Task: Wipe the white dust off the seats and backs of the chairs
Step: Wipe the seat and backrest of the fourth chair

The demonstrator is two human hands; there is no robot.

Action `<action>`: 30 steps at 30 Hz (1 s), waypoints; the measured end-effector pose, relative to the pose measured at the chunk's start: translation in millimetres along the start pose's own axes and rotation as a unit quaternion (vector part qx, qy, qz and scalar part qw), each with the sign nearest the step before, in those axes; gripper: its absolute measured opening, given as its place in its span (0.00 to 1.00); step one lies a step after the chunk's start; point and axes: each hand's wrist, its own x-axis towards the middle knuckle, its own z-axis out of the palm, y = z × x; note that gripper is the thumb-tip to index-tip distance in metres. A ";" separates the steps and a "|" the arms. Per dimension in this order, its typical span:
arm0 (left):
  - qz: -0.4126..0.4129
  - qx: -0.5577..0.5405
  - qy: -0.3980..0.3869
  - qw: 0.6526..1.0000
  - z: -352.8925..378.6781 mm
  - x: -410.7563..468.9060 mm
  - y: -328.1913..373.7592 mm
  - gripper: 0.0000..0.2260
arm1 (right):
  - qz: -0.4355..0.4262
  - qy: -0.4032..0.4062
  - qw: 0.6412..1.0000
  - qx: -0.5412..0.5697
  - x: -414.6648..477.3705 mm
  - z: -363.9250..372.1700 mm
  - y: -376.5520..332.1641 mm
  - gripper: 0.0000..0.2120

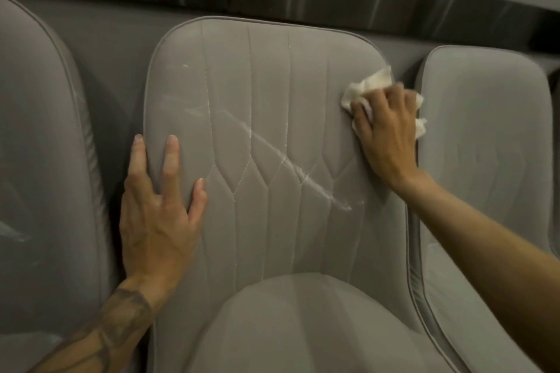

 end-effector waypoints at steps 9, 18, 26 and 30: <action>-0.007 -0.013 -0.012 1.000 -0.7 -0.9 1.9 0.29 | -0.117 -0.080 0.990 -0.015 -58.5 -13.7 7.9 0.11; 0.001 0.001 0.008 1.000 3.4 -1.2 -0.7 0.28 | -0.139 -0.119 0.981 -0.059 -127.2 -4.3 -6.2 0.12; 0.001 0.001 0.007 1.000 3.7 -0.9 -1.2 0.28 | -0.114 -0.070 0.988 -0.073 -72.8 -2.4 -8.4 0.06; 0.004 0.001 0.011 1.000 4.1 -1.2 -1.8 0.28 | -0.127 -0.121 0.982 -0.076 -131.9 1.6 -13.3 0.12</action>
